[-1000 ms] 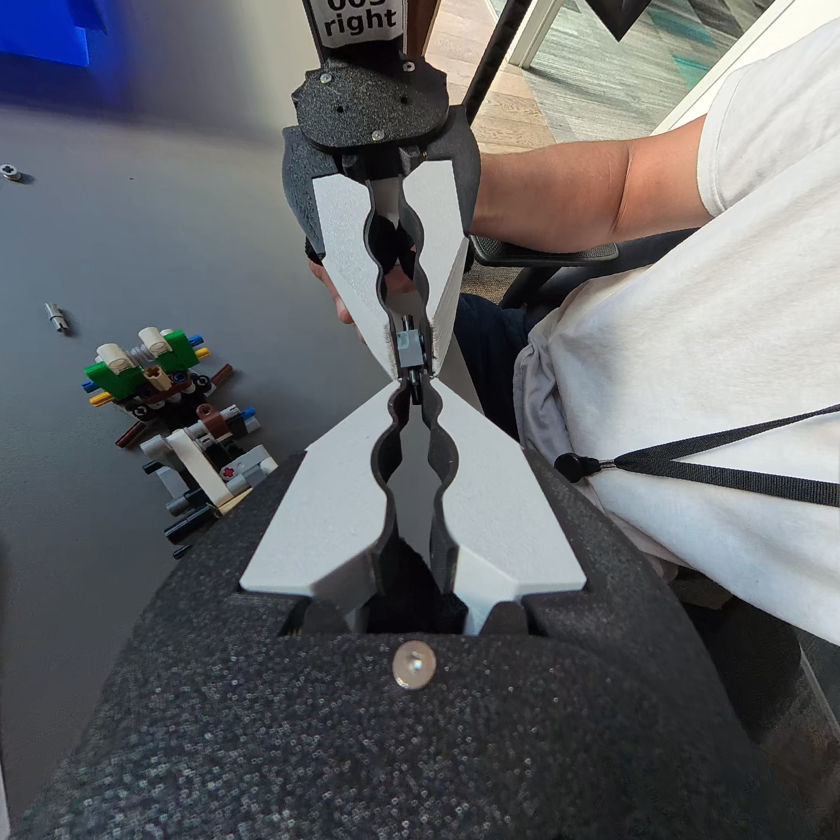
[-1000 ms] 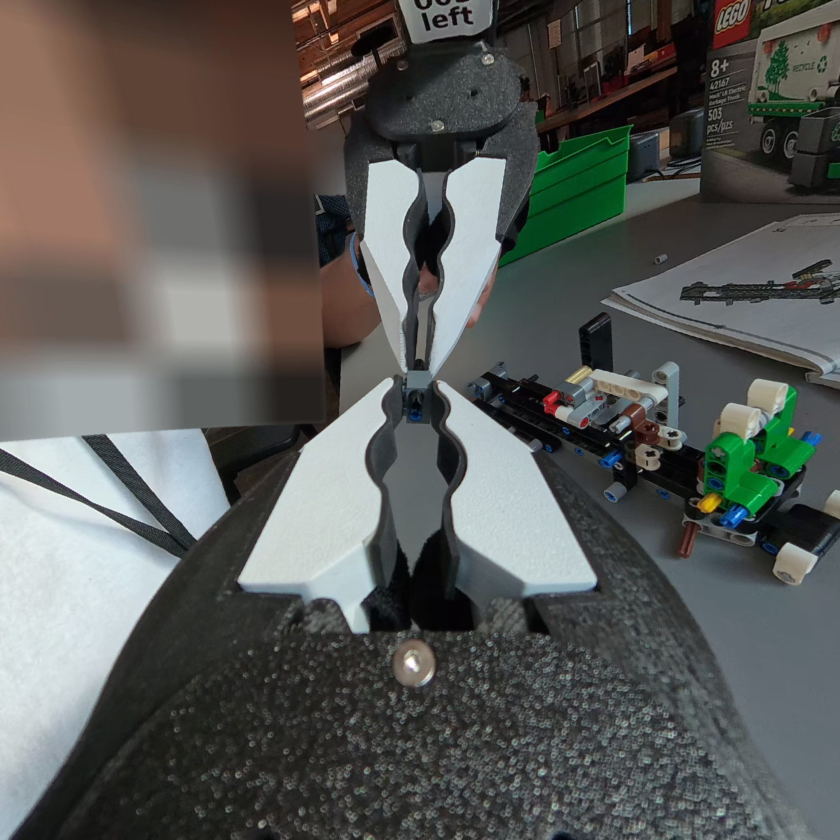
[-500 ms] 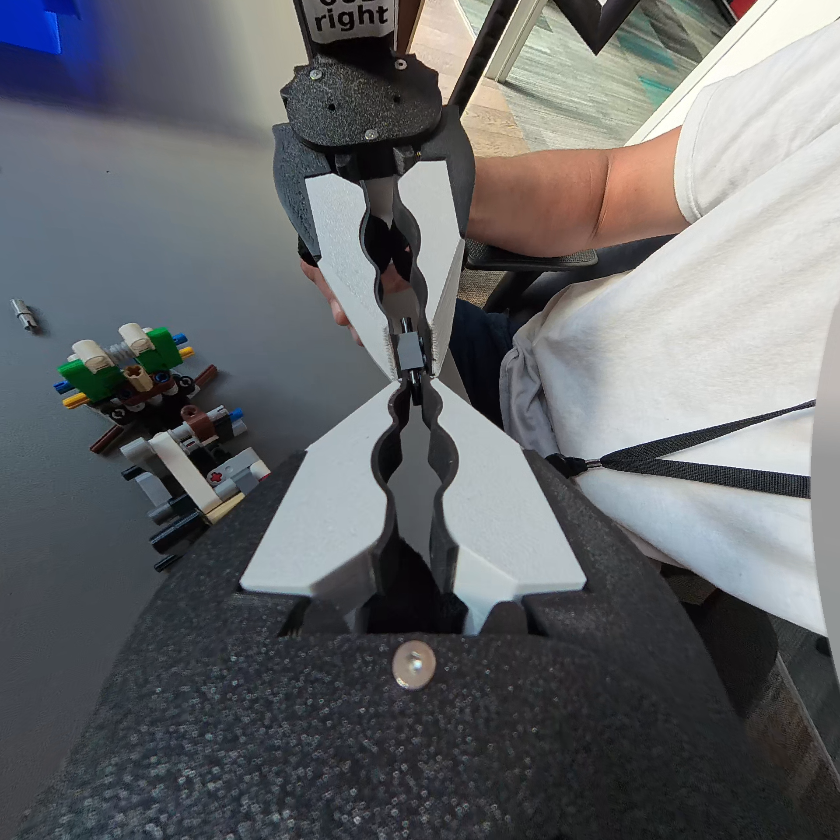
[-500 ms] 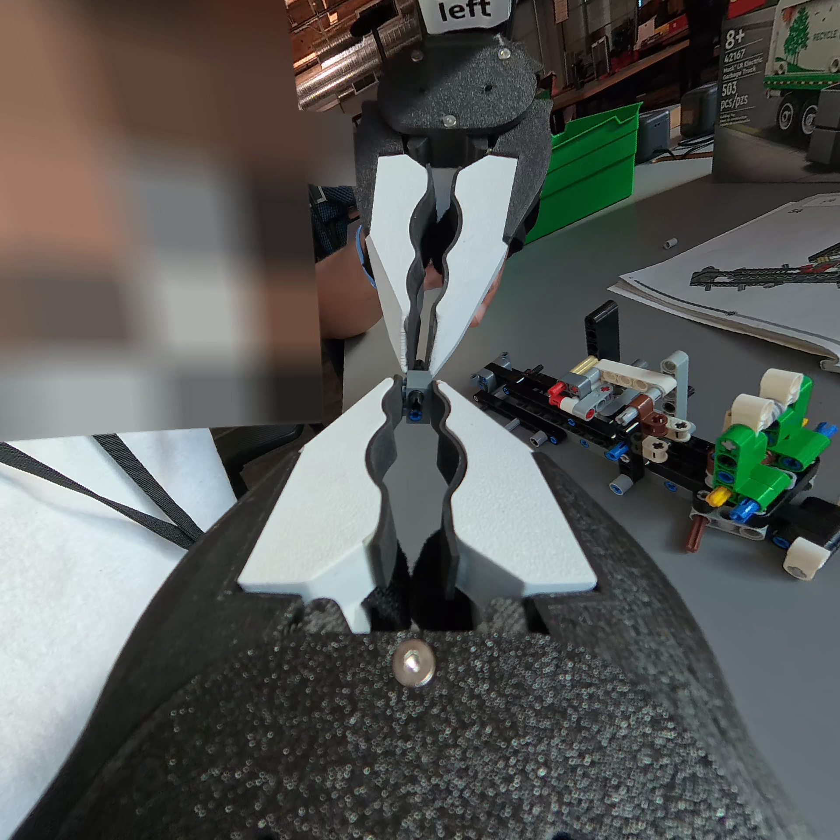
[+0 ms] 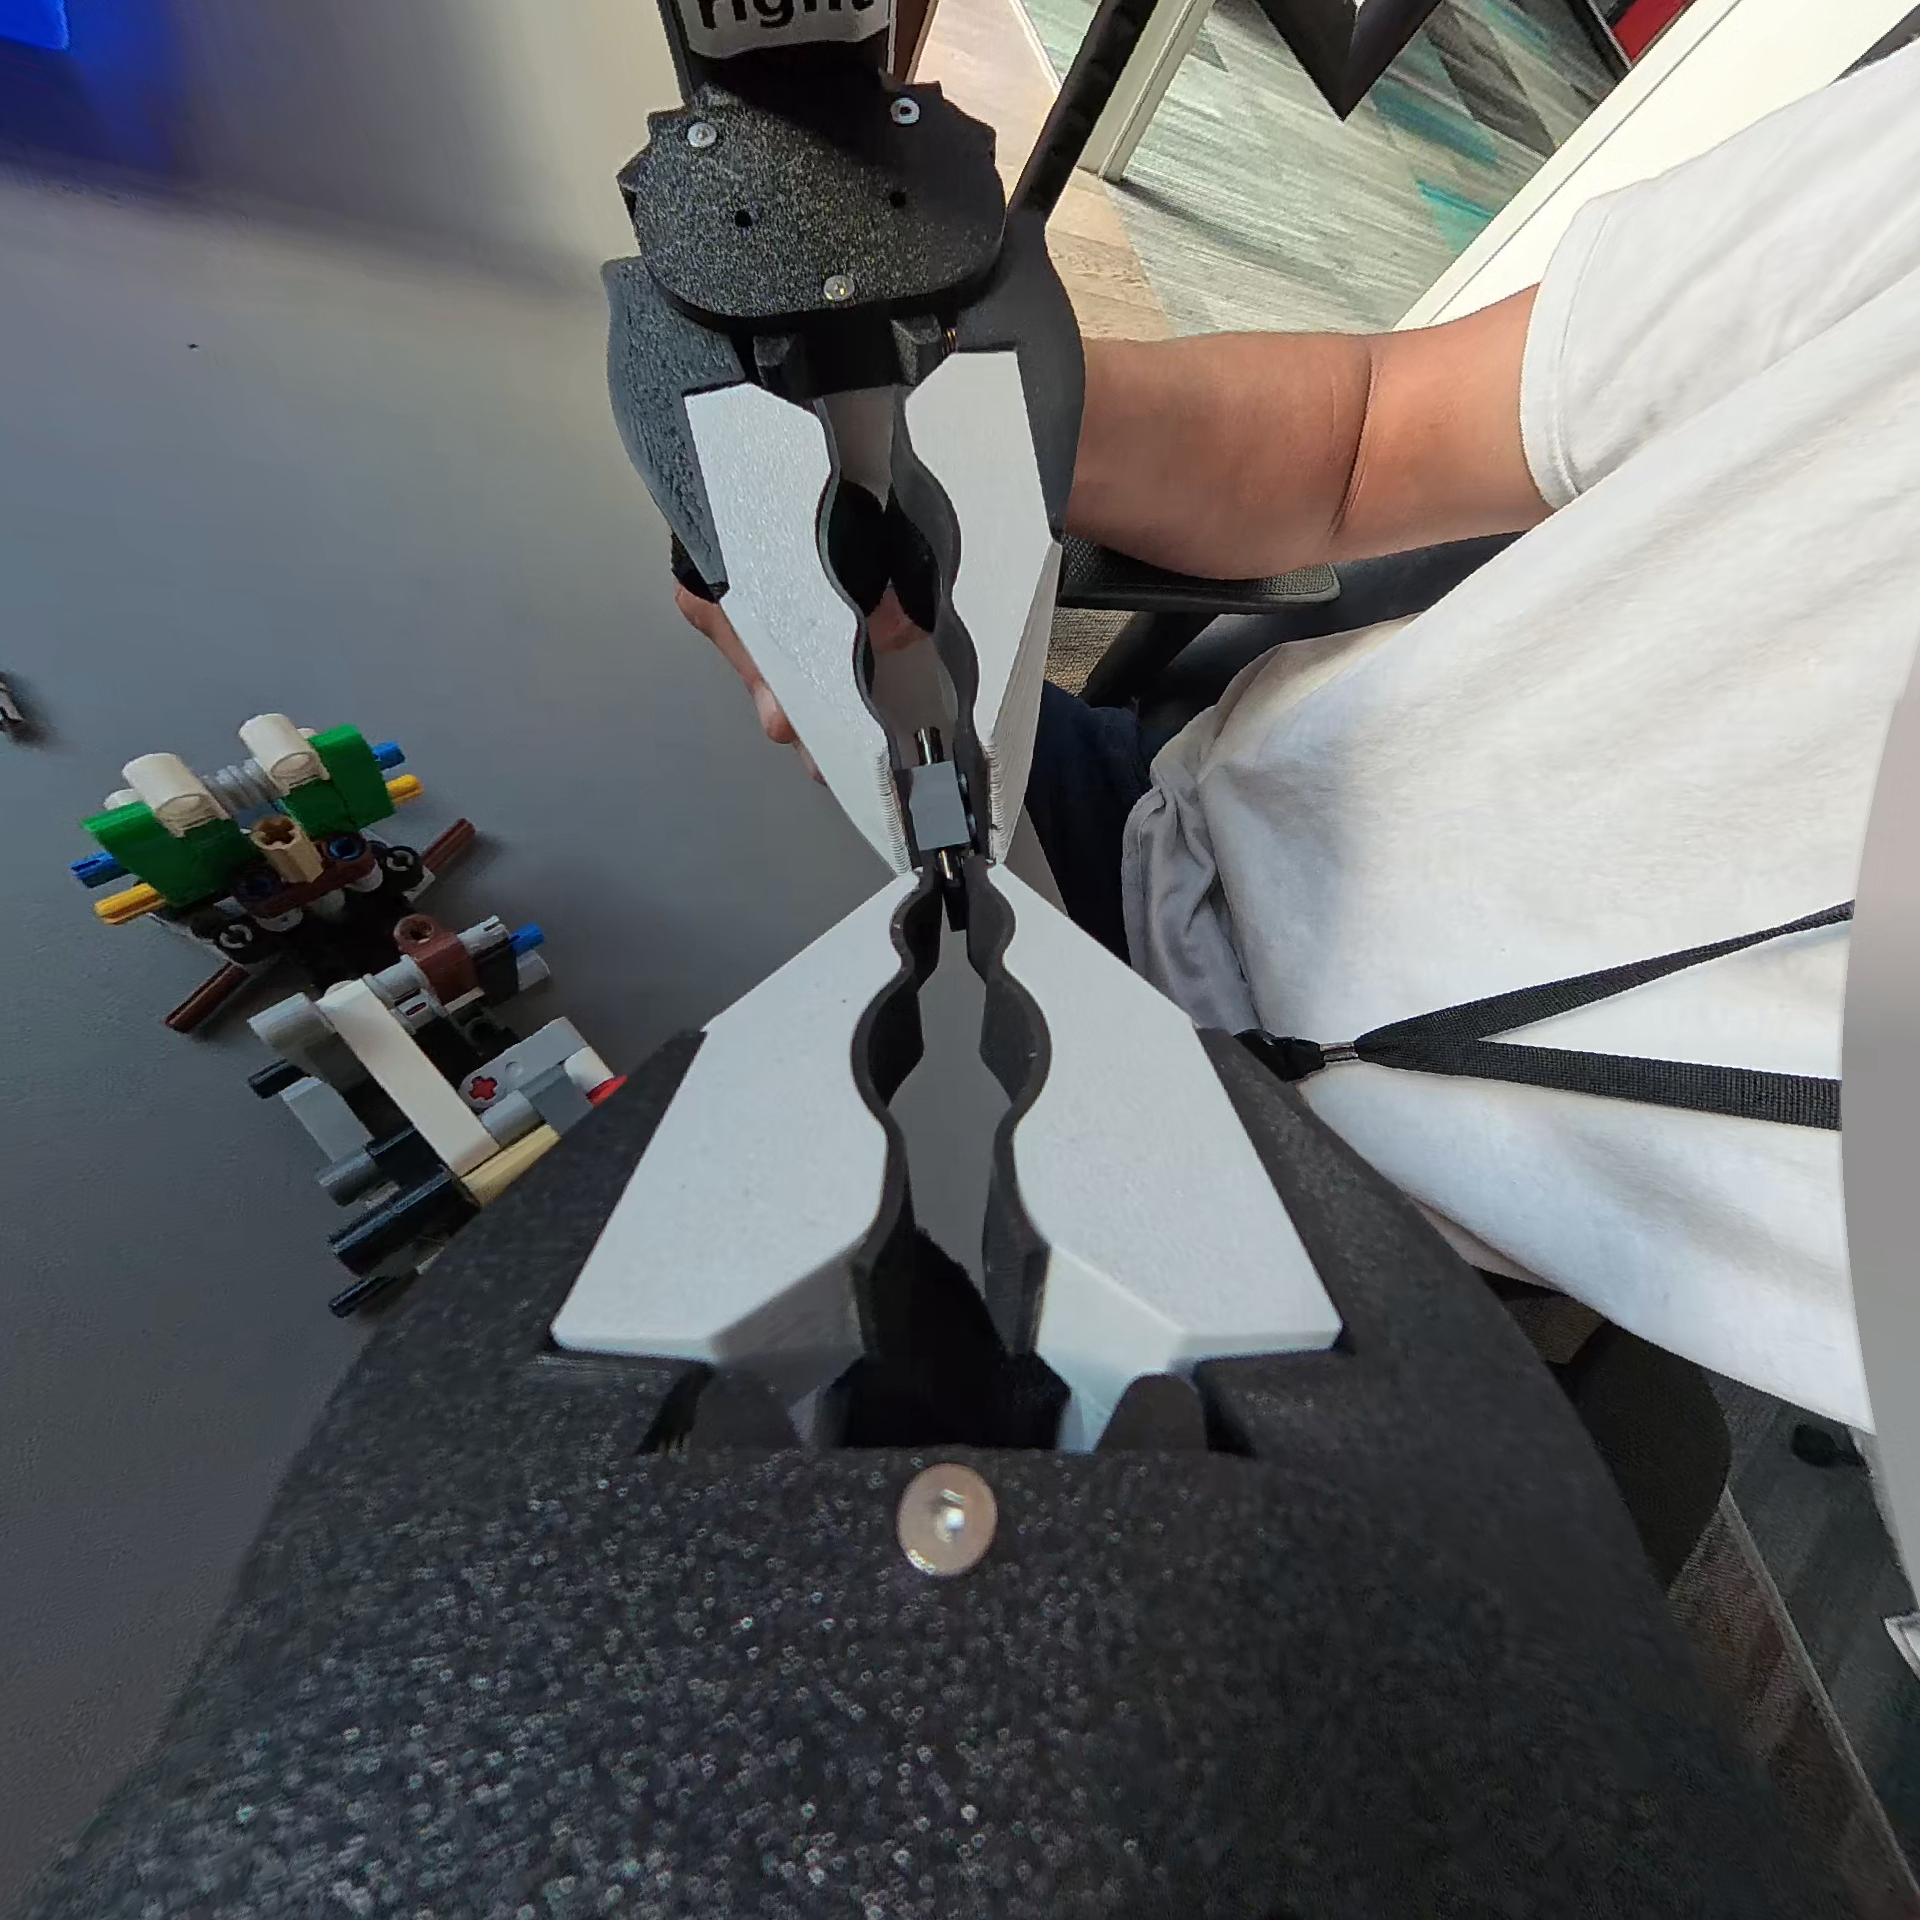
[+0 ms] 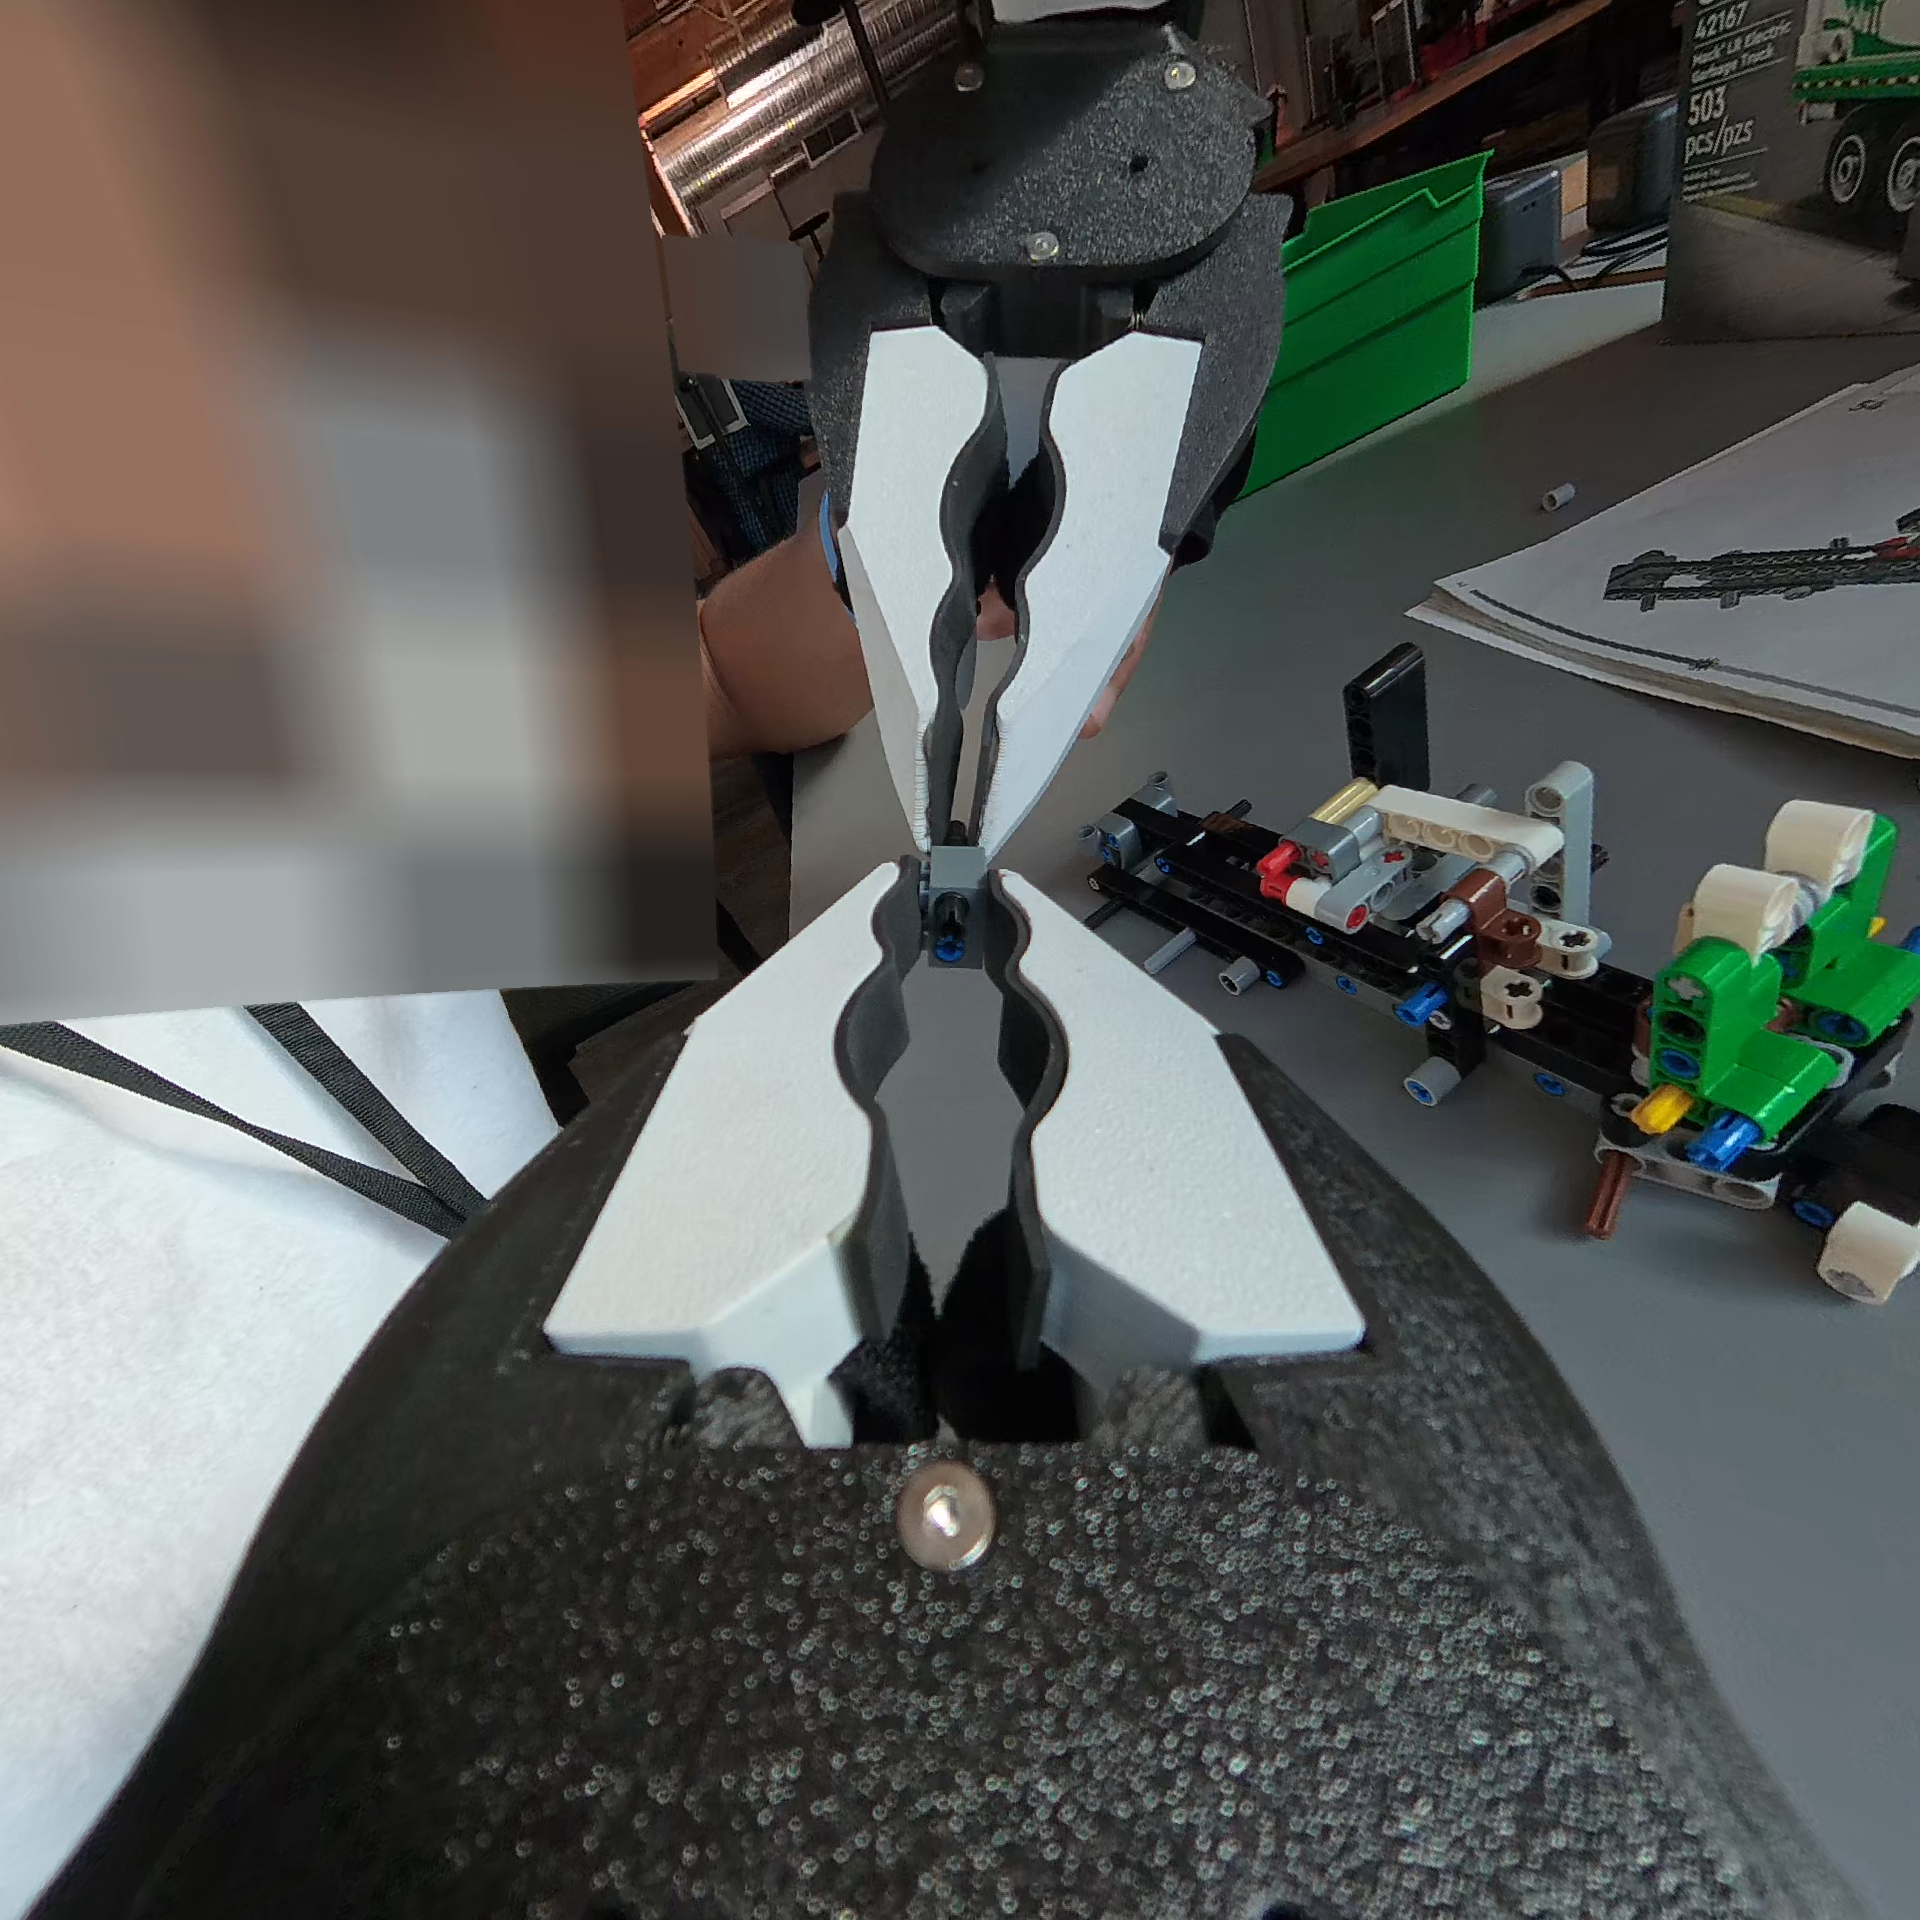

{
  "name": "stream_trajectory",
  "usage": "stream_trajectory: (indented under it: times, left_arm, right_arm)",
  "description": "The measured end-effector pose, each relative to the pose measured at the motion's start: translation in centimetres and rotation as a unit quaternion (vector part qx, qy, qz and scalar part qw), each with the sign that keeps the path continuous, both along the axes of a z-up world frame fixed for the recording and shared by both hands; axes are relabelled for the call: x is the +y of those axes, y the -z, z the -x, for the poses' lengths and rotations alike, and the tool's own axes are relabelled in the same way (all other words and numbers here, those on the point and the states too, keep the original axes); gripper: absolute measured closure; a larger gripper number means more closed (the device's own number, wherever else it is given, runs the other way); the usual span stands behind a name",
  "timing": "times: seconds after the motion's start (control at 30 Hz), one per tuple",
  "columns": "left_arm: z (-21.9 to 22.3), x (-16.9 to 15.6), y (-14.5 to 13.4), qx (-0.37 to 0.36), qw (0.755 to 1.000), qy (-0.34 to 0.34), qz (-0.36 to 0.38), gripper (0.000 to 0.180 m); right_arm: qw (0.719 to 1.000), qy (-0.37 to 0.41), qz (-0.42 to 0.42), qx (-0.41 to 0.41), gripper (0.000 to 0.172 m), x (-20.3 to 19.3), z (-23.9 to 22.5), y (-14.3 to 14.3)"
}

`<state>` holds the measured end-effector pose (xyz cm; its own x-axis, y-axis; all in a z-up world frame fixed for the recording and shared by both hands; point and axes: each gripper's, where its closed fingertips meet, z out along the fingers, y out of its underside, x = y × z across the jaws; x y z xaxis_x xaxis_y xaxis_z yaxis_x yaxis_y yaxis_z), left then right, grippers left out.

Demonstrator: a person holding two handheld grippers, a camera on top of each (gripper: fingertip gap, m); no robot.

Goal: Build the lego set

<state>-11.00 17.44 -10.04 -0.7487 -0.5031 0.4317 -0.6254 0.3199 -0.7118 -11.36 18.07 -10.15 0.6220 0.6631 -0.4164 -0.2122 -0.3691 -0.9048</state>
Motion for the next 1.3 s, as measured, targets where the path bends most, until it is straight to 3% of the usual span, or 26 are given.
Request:
stream_trajectory:
  times: [0.33,0.63,0.8,1.3]
  left_arm:
    - [0.1,-0.1,0.1,-0.017,1.000,0.013,-0.008,0.178]
    - [1.4,-0.3,1.0,-0.066,0.990,0.066,-0.107,0.178]
    - [0.5,-0.2,0.4,-0.044,0.997,0.035,-0.051,0.178]
    - [-0.7,-0.3,-0.2,-0.050,0.999,-0.005,-0.011,0.178]
  right_arm:
    - [1.000,-0.013,0.007,0.011,0.162,-0.2,0.1,0.0]
    - [0.998,-0.046,0.031,-0.010,0.162,-0.4,1.3,0.9]
    - [1.000,-0.025,0.018,0.004,0.162,-0.3,0.5,0.4]
    - [1.000,0.015,-0.011,0.007,0.162,-0.1,-0.7,-0.3]
